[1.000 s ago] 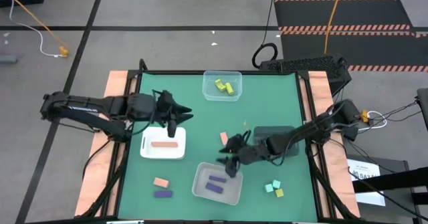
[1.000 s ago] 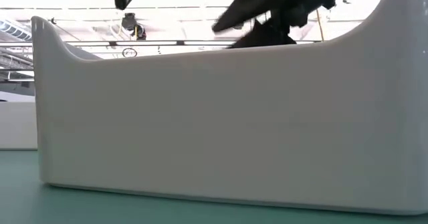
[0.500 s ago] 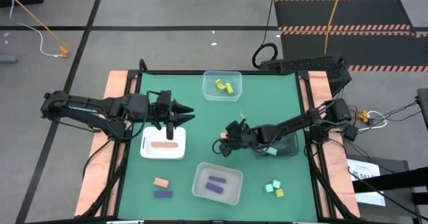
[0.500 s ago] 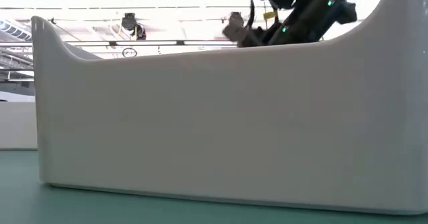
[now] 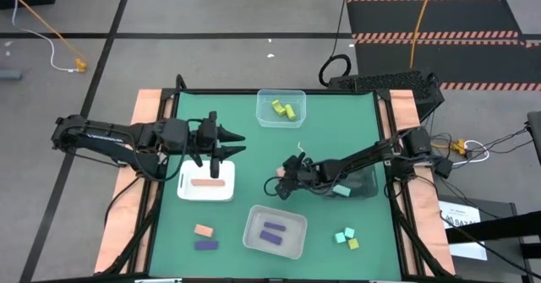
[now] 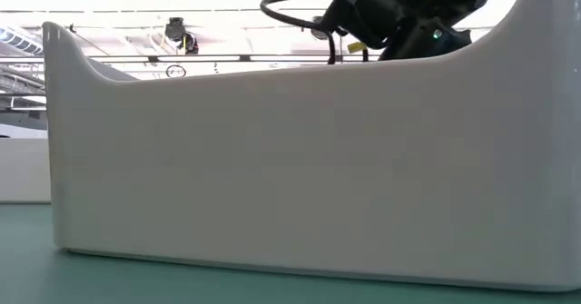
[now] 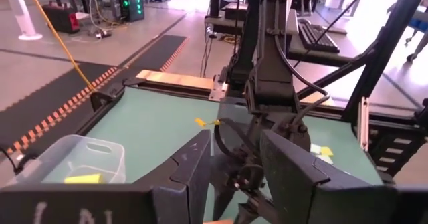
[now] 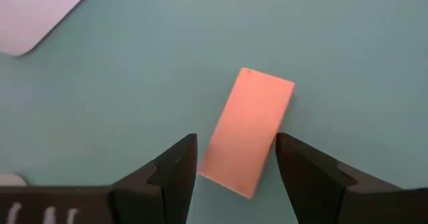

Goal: Sort & place blocks by color
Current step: Put the top light brown block into the white bin

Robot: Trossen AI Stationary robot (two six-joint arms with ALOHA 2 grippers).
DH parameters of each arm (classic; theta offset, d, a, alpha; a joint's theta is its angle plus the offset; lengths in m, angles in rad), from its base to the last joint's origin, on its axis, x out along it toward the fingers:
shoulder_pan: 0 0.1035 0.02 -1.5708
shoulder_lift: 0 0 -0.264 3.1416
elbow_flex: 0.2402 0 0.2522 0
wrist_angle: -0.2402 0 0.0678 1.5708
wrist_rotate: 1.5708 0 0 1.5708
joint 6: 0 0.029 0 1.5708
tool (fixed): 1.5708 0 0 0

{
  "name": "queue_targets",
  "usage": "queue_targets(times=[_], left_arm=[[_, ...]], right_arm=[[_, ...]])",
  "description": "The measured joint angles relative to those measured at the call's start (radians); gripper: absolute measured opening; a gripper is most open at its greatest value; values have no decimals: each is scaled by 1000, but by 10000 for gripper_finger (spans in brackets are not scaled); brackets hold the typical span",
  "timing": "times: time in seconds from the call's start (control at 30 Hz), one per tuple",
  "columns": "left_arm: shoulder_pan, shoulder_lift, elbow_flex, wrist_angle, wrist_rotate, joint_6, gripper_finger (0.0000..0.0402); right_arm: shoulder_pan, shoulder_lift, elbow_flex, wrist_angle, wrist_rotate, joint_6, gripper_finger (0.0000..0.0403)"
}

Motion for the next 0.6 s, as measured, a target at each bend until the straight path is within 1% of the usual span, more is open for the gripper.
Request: queue_targets(times=[0.1,0.23,0.37,0.47,0.6], left_arm=[[0,0,0,-1,0,23,131],[0,0,0,-10,0,32,131],[0,0,0,-41,0,30,131],[0,0,0,-65,-1,10,131],[0,0,0,-84,-1,4,131]], right_arm=[[0,31,36,0,6,-88,194],[1,91,84,-9,8,-255,194],[1,125,105,-4,17,-301,190],[1,128,99,-5,22,-302,171],[1,127,91,-28,21,-303,121]])
